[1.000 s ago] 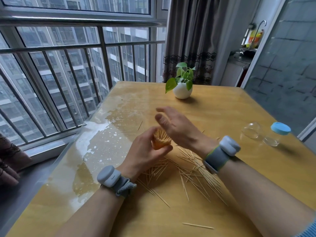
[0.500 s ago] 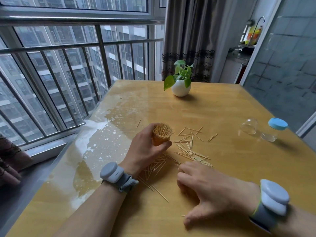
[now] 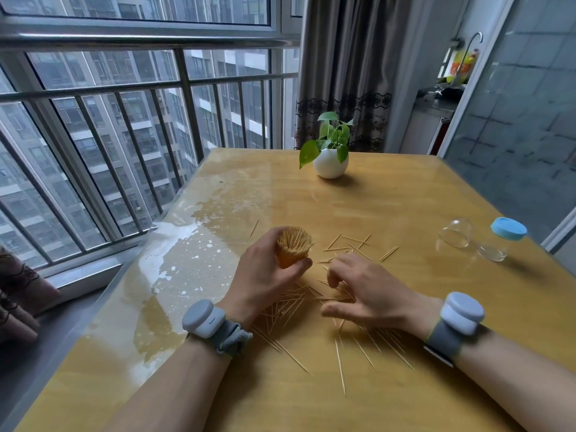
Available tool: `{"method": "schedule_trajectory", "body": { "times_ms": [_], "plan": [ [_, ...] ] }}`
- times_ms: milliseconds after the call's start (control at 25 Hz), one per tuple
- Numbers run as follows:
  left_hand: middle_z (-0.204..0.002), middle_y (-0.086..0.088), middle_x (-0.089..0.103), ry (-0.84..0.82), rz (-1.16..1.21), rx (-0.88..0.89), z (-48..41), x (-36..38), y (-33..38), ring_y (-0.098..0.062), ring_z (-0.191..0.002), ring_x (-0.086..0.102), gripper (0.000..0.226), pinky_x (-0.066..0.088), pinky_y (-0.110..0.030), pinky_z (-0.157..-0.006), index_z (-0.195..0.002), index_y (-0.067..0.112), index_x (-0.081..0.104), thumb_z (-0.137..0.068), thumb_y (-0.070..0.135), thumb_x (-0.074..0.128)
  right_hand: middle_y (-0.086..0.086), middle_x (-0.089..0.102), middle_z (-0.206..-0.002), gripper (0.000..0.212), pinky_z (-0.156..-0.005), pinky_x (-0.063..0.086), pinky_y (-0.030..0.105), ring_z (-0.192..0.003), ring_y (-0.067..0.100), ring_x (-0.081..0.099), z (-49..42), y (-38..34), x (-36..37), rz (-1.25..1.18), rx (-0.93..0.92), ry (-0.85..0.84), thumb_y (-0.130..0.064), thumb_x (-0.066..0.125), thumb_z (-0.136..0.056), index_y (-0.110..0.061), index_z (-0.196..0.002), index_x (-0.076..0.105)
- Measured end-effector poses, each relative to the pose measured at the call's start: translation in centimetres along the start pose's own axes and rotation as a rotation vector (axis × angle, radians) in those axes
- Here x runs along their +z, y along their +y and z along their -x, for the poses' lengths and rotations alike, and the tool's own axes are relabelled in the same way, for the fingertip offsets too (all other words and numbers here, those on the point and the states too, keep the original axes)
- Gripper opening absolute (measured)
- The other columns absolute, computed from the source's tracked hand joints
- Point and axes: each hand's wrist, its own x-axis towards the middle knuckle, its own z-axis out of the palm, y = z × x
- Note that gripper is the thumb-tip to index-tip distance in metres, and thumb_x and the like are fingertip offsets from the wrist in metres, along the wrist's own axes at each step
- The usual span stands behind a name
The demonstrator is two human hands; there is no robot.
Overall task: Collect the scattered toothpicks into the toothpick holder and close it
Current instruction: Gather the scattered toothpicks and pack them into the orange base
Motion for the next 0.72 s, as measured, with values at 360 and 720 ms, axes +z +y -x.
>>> {"method": "schedule_trajectory", "body": {
  "times_ms": [360, 720],
  "plan": [
    [-0.099, 0.009, 0.07, 0.037, -0.006, -0.021, -0.5, 0.1, 0.0, -0.009, -0.087, 0.064, 0.053, 0.048, -0.02, -0.075, -0.121, 0.025, 0.061, -0.074, 0.041, 0.08, 0.004, 0.011, -0.165, 0.112, -0.123, 0.004, 0.038, -0.152, 0.016, 0.003, 1.1, -0.3, 1.7, 0.07, 0.054, -0.269, -0.093, 0.03, -0.069, -0.023, -0.156, 0.016],
    [-0.094, 0.009, 0.068, 0.096, -0.019, -0.083, -0.7, -0.6, -0.5, -0.005, -0.08, 0.062, 0.058, 0.041, -0.009, -0.068, -0.127, 0.026, 0.057, -0.076, 0.043, 0.079, 0.009, 0.002, -0.165, 0.116, -0.122, 0.003, 0.041, -0.152, 0.022, 0.002, -0.8, 5.1, 1.0, 0.036, 0.567, -0.096, -0.091, 0.004, -0.072, -0.012, -0.157, 0.008]
  ]
}}
